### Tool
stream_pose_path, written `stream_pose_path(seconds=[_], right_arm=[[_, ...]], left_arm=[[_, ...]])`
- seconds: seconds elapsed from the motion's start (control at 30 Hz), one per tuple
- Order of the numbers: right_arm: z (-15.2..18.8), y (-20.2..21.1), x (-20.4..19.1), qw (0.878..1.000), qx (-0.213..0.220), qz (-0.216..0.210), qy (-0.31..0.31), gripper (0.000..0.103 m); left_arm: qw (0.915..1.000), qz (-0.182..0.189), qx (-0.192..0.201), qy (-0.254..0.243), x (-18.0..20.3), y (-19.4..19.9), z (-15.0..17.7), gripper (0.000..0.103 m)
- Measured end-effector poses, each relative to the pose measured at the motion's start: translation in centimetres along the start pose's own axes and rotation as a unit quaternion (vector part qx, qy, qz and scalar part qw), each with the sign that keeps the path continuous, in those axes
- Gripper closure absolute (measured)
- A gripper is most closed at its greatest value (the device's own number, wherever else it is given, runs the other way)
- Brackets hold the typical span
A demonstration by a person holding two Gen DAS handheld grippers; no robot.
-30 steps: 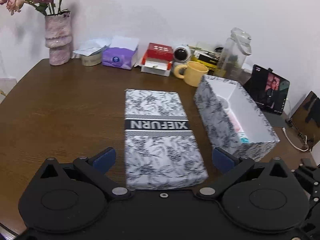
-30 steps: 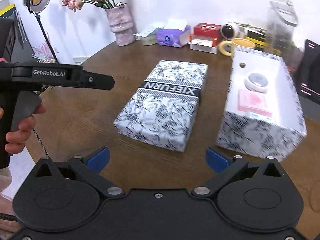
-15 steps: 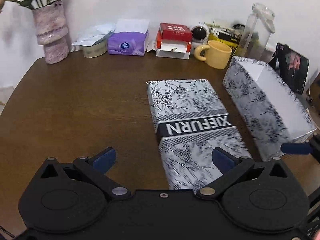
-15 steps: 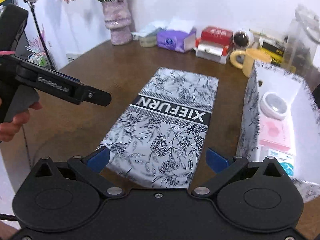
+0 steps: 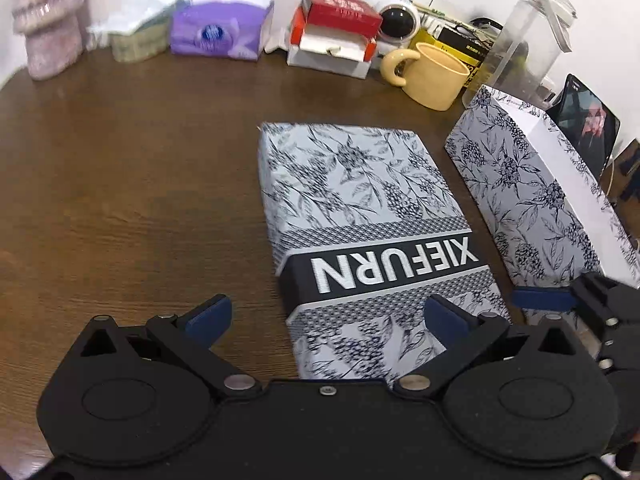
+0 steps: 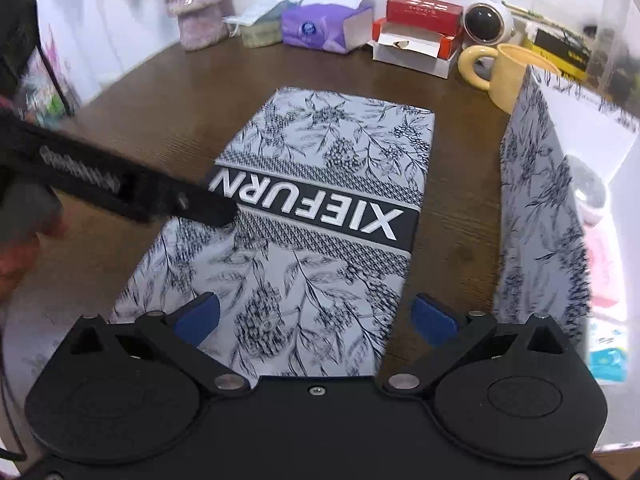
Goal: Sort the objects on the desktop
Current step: 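Grasp one side of the XIEFURN lid with the left gripper while the right gripper grasps the opposite side, then lift the XIEFURN lid with both grippers and carry it over the open box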
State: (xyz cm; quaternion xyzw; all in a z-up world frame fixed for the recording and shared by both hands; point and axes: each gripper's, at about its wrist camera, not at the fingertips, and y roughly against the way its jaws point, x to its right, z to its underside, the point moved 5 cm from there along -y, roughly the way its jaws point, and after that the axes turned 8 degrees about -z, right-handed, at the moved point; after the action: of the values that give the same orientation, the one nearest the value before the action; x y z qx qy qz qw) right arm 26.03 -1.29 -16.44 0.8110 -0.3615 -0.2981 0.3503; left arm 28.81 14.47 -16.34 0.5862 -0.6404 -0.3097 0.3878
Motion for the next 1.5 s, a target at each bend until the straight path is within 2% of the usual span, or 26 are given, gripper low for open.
stream_pose_path(seconds=[0.27, 0.43, 0.6, 0.73, 0.83, 0.93, 1.1, 1.3, 1.5], right_arm=[[0.4, -1.3, 1.0, 0.995, 0.041, -0.044, -0.080, 0.000], [1.2, -1.9, 1.5, 0.987, 0.091, -0.058, -0.120, 0.000], [1.9, -2.0, 1.3, 0.981, 0.143, -0.041, -0.127, 0.000], [1.5, -2.1, 1.2, 0.982, 0.132, -0.030, -0.134, 0.000], [1.3, -2.1, 0.3, 0.984, 0.115, -0.038, -0.133, 0.000], [1.8, -1.3, -1.2, 0.983, 0.118, -0.057, -0.128, 0.000], [3.9, 1.6, -3.7, 0.981, 0.129, -0.091, -0.109, 0.000], [7.8, 7.2, -5.4, 0.979, 0.149, -0.121, -0.074, 0.000], [12.0, 13.0, -6.6, 0.975, 0.174, -0.133, -0.035, 0.000]], left_arm=[[0.9986, 0.031, -0.042, 0.013, 0.4, -2.9, 0.6, 0.000], [0.9989, 0.027, -0.032, 0.020, -0.2, -3.2, 0.1, 0.000], [0.9992, 0.029, -0.022, 0.012, -0.7, -3.1, 0.1, 0.000], [0.9993, 0.031, -0.021, 0.007, -0.6, -3.1, 0.1, 0.000], [0.9994, 0.027, -0.023, 0.001, -0.5, -2.9, 0.2, 0.000], [0.9999, 0.008, -0.009, 0.002, -0.6, -1.4, 1.2, 0.000], [0.9989, -0.018, 0.015, 0.042, -0.5, 2.5, 4.3, 0.000], [0.9947, -0.042, 0.046, 0.082, 1.9, 8.3, 9.1, 0.000], [0.9899, -0.058, 0.085, 0.097, 5.0, 14.1, 13.3, 0.000]])
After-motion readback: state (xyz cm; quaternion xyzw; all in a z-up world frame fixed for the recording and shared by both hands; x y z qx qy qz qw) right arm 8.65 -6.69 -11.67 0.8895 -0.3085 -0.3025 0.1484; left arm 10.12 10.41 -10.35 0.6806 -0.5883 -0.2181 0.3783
